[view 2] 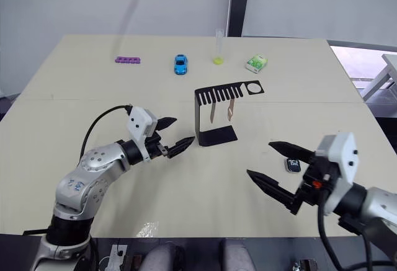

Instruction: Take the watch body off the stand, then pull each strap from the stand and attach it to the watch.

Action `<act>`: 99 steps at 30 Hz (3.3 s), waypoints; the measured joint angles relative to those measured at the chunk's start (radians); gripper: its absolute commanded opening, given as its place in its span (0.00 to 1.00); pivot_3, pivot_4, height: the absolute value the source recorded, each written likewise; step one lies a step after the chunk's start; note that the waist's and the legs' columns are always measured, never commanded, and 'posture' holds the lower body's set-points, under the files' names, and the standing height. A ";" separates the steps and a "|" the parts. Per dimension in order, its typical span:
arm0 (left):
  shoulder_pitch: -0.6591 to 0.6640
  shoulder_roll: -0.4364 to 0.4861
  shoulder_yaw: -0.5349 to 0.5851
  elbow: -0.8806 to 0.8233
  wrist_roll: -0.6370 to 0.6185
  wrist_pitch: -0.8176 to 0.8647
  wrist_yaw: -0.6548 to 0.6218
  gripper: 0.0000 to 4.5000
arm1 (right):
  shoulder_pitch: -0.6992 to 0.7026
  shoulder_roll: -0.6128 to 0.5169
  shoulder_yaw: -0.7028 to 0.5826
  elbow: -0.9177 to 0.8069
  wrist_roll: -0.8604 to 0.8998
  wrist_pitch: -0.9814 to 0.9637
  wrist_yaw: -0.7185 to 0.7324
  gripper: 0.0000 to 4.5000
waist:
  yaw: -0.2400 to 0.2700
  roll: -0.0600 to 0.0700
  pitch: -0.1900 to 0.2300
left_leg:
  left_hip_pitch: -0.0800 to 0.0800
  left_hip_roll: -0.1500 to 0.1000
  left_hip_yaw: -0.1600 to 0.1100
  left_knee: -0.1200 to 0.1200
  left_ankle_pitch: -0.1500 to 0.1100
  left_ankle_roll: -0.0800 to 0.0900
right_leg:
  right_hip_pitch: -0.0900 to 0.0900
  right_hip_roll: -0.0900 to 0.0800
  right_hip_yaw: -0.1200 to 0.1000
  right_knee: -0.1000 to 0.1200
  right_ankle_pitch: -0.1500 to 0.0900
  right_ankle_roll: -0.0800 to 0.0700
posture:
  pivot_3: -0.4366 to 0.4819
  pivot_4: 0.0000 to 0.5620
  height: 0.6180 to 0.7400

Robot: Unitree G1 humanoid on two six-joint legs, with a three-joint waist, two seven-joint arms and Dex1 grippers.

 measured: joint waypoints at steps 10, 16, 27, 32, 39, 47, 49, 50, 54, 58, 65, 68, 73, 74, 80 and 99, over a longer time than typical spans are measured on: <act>-0.082 -0.080 -0.049 0.119 0.081 -0.060 0.045 1.00 | -0.100 -0.003 0.138 0.005 -0.012 0.001 -0.073 1.00 | 0.001 0.000 0.000 | -0.001 0.000 0.000 0.000 0.000 0.000 | -0.001 0.000 0.000 0.000 0.000 0.000 | 0.48 0.27 1.00; -0.094 -0.107 -0.062 0.171 0.120 -0.109 0.058 0.83 | -0.100 -0.003 0.139 0.006 -0.018 0.001 -0.077 1.00 | 0.000 0.000 0.000 | -0.001 0.001 0.000 0.000 0.000 0.000 | -0.001 0.000 0.000 0.000 0.000 0.000 | 0.48 0.27 1.00; -0.144 -0.138 -0.079 0.283 0.153 -0.166 0.047 0.83 | -0.100 -0.003 0.139 0.008 -0.025 0.001 -0.077 1.00 | 0.001 0.000 0.000 | -0.001 0.001 0.000 0.000 0.000 0.000 | -0.001 0.000 0.000 0.000 0.000 0.000 | 0.48 0.27 1.00; -0.163 -0.143 -0.080 0.315 0.177 -0.202 0.049 0.83 | -0.097 -0.001 0.139 0.010 -0.042 0.000 -0.077 1.00 | 0.001 0.000 0.000 | -0.001 0.001 0.000 0.000 0.000 0.000 | -0.001 0.000 0.000 0.001 0.000 0.000 | 0.48 0.27 1.00; -0.171 -0.163 -0.081 0.333 0.195 -0.231 0.051 0.65 | -0.096 0.017 0.139 0.010 -0.059 0.000 -0.077 1.00 | 0.002 0.000 0.000 | -0.001 0.001 0.000 0.000 0.000 0.000 | -0.001 0.000 0.000 0.001 0.000 0.000 | 0.48 0.27 1.00; -0.217 -0.198 -0.083 0.409 0.215 -0.256 0.049 0.65 | -0.110 0.019 0.139 0.015 -0.064 0.000 -0.077 1.00 | 0.003 -0.001 0.000 | -0.001 0.001 0.000 0.000 0.000 0.000 | -0.001 0.000 0.000 0.001 0.000 0.000 | 0.48 0.27 1.00; -0.222 -0.202 -0.083 0.409 0.222 -0.265 0.051 0.65 | -0.113 0.020 0.139 0.015 -0.072 0.000 -0.077 1.00 | 0.004 -0.001 0.000 | -0.001 0.001 0.000 0.000 0.000 0.000 | -0.001 0.000 0.000 0.001 0.000 0.000 | 0.48 0.27 1.00; -0.222 -0.204 -0.083 0.410 0.227 -0.266 0.051 0.65 | -0.114 0.020 0.139 0.016 -0.074 0.000 -0.077 1.00 | 0.003 -0.001 0.000 | -0.001 0.001 0.000 0.000 0.000 0.000 | -0.001 0.000 0.000 0.001 0.000 0.000 | 0.48 0.27 1.00; -0.214 -0.212 -0.083 0.408 0.237 -0.264 0.061 0.65 | -0.114 0.023 0.139 0.017 -0.077 0.000 -0.077 1.00 | 0.004 -0.001 0.000 | -0.001 0.001 0.000 0.000 0.000 0.000 | -0.001 0.000 0.000 0.001 0.000 0.000 | 0.48 0.27 1.00; -0.173 -0.233 -0.083 0.368 0.252 -0.242 0.100 0.53 | -0.113 0.037 0.139 0.019 -0.089 0.000 -0.077 1.00 | 0.005 -0.001 0.000 | -0.001 0.001 0.000 0.000 0.000 0.000 | -0.001 0.000 0.000 0.001 0.000 0.000 | 0.48 0.27 1.00; -0.169 -0.243 -0.083 0.349 0.266 -0.214 0.127 0.46 | -0.119 0.048 0.139 0.020 -0.099 0.000 -0.077 1.00 | 0.011 -0.001 0.000 | -0.001 0.001 0.000 0.000 0.000 0.000 | -0.001 0.000 0.000 0.001 0.000 0.000 | 0.48 0.27 1.00; -0.175 -0.247 -0.083 0.355 0.270 -0.214 0.127 0.46 | -0.126 0.048 0.139 0.034 -0.104 0.000 -0.077 1.00 | 0.018 -0.001 0.000 | -0.001 0.001 0.000 0.000 0.000 0.000 | -0.001 0.000 0.000 0.001 0.000 0.000 | 0.48 0.27 1.00; -0.181 -0.254 -0.082 0.356 0.271 -0.214 0.129 0.46 | -0.139 0.048 0.139 0.044 -0.107 0.000 -0.077 1.00 | 0.023 -0.001 0.001 | -0.001 0.001 0.000 0.000 0.000 0.000 | -0.001 0.000 0.000 0.001 0.000 0.000 | 0.48 0.27 1.00; -0.181 -0.255 -0.082 0.356 0.271 -0.214 0.129 0.46 | -0.139 0.048 0.139 0.045 -0.108 0.000 -0.077 1.00 | 0.023 -0.001 0.000 | -0.001 0.001 0.000 0.000 0.000 0.000 | -0.001 0.000 0.000 0.001 0.000 0.000 | 0.48 0.27 1.00; -0.181 -0.263 -0.082 0.356 0.271 -0.214 0.132 0.46 | -0.138 0.050 0.139 0.045 -0.118 0.000 -0.077 1.00 | 0.022 -0.001 0.001 | -0.001 0.001 0.000 0.000 0.000 0.000 | -0.001 0.000 0.000 0.001 0.000 0.000 | 0.48 0.27 1.00; -0.182 -0.281 -0.088 0.363 0.301 -0.240 0.165 0.01 | -0.135 0.052 0.139 0.044 -0.120 0.001 -0.077 1.00 | 0.022 -0.001 0.001 | -0.001 0.001 0.000 0.000 0.000 0.000 | -0.001 0.000 0.000 0.001 0.000 0.000 | 0.48 0.27 1.00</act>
